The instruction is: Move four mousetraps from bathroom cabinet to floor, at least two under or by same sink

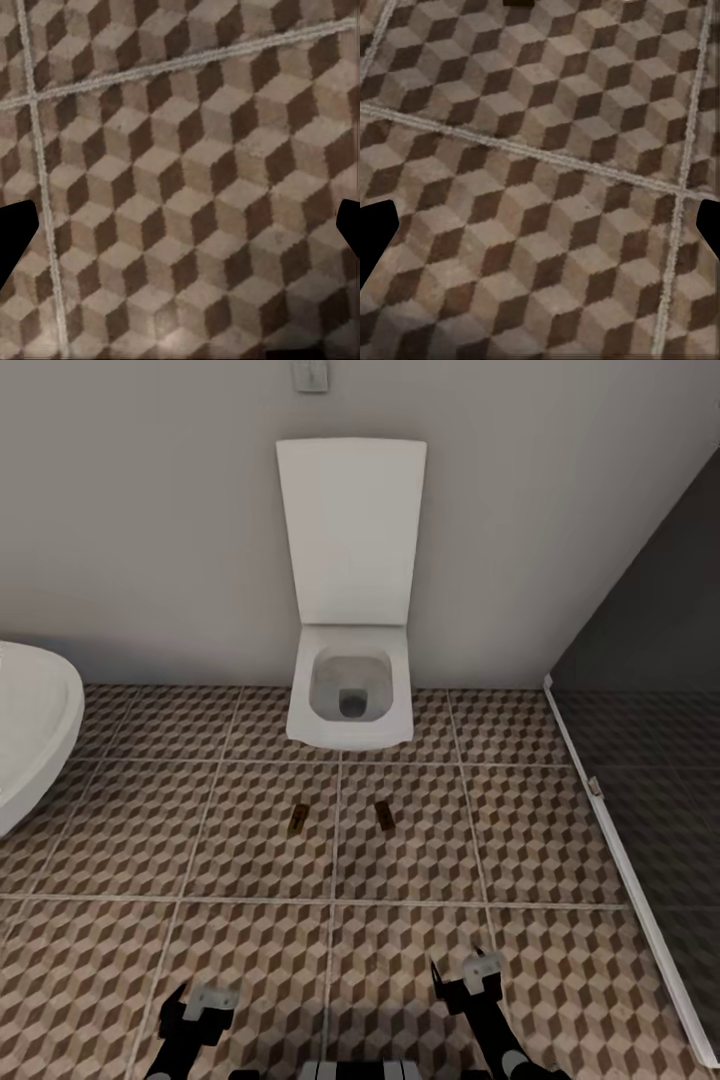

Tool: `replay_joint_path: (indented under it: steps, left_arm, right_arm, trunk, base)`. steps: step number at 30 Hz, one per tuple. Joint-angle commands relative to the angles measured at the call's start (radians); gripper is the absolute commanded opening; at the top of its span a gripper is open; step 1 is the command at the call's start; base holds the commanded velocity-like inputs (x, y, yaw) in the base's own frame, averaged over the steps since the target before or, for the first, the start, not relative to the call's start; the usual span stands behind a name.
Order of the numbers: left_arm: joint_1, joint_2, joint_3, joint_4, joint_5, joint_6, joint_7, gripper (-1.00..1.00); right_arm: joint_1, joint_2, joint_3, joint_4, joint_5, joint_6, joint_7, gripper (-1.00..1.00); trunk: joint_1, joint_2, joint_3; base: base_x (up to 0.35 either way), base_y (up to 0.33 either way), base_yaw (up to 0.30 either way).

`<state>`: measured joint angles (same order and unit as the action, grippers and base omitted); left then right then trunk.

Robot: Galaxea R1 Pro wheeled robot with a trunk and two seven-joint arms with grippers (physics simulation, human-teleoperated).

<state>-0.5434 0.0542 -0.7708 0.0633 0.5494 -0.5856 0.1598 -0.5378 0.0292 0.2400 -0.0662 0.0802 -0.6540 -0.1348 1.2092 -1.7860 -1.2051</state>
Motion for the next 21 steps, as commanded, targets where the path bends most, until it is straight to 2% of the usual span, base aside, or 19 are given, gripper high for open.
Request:
replay_joint_path:
  steps: [1,9,13,21]
  left_arm:
    - [0.002,-0.001,-0.008,0.002,0.000,-0.003,0.006,1.00]
    - [0.034,-0.001,-0.008,0.003,0.002,-0.006,0.006,1.00]
    - [0.043,0.000,-0.007,0.003,0.002,-0.007,0.006,1.00]
    - [0.064,0.001,-0.007,0.005,0.004,-0.072,0.008,1.00]
  right_arm:
    - [0.000,-0.001,0.004,0.010,0.008,-0.013,-0.010,1.00]
    - [0.004,-0.004,0.003,0.041,0.007,-0.078,-0.011,1.00]
    - [0.006,-0.012,0.004,0.044,0.007,-0.087,-0.011,1.00]
    - [0.009,-0.028,0.004,0.047,0.006,-0.123,-0.011,1.00]
  trunk:
    - [-0.004,0.007,0.003]
    - [-0.035,0.063,0.028]
    - [-0.050,0.091,0.040]
    - [-0.081,0.147,0.065]
  base:
    - [0.000,0.000,0.000]
    - [0.000,0.000,0.000]
    - [0.000,0.000,0.000]
    - [0.000,0.000,0.000]
